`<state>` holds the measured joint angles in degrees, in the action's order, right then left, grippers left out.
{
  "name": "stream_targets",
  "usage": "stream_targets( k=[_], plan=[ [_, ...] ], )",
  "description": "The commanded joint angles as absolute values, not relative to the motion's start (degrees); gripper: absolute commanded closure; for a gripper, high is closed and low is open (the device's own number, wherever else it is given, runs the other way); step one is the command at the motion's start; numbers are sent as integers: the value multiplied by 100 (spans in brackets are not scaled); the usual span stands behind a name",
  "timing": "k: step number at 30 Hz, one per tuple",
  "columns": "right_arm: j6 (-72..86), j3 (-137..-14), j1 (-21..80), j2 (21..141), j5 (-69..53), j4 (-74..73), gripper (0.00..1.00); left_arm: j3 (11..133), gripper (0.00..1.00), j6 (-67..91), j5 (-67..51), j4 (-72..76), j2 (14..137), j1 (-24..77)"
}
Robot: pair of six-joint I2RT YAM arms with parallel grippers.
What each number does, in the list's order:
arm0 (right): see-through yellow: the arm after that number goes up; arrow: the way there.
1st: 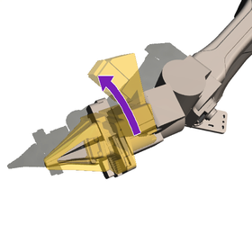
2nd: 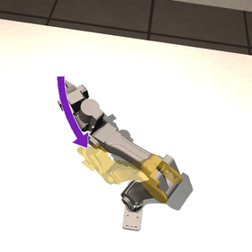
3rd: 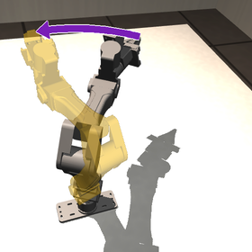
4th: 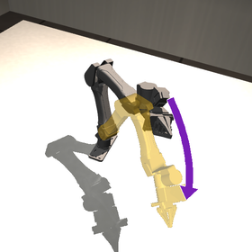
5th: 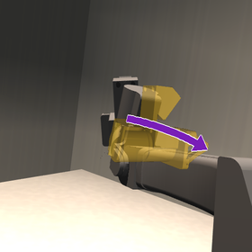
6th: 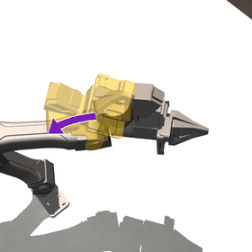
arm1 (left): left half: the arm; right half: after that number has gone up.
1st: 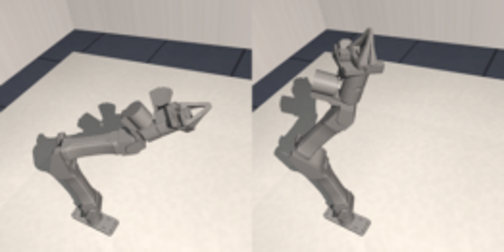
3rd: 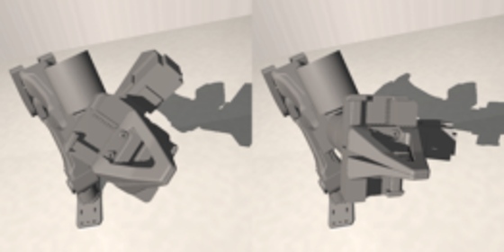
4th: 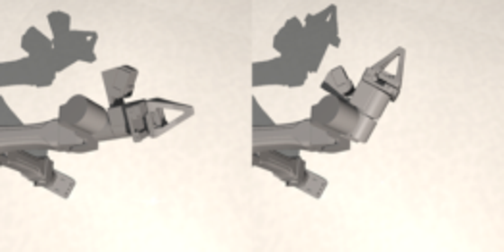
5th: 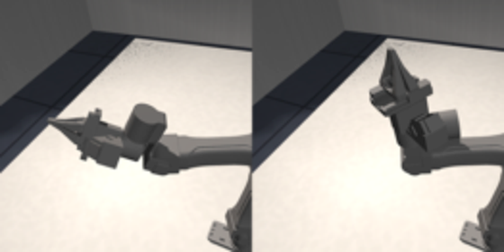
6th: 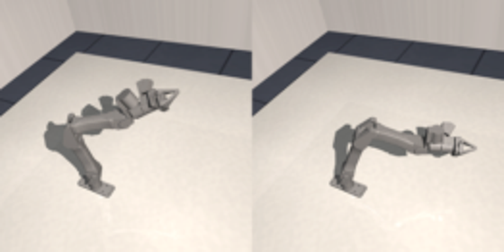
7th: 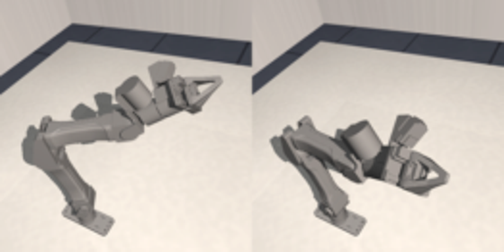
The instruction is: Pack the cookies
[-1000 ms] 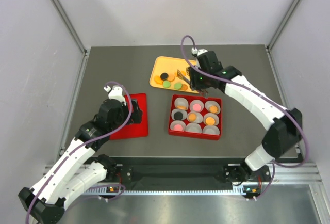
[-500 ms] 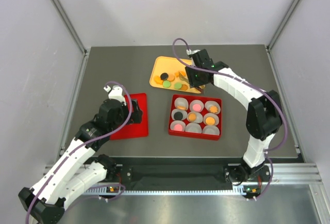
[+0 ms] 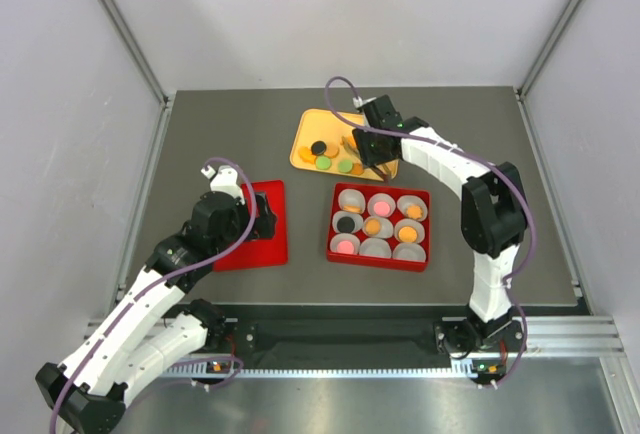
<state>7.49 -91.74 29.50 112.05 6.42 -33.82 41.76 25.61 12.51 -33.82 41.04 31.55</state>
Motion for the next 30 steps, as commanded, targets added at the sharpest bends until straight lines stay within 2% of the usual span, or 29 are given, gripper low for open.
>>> stream_targets(
  k=[1,15,30],
  plan=[
    [729,-9519,2918,11197,651,-3129,52,4192,1,2601,1327,-3296,4113,3173],
    [791,-9703,2892,11137,554,-3296,72,4192,1,2610,1345,-3287,4122,3173],
    [914,-9352,2602,9695,326,-3533,75,4192,1,2602,1283,-3278,4087,3173]
  ],
)
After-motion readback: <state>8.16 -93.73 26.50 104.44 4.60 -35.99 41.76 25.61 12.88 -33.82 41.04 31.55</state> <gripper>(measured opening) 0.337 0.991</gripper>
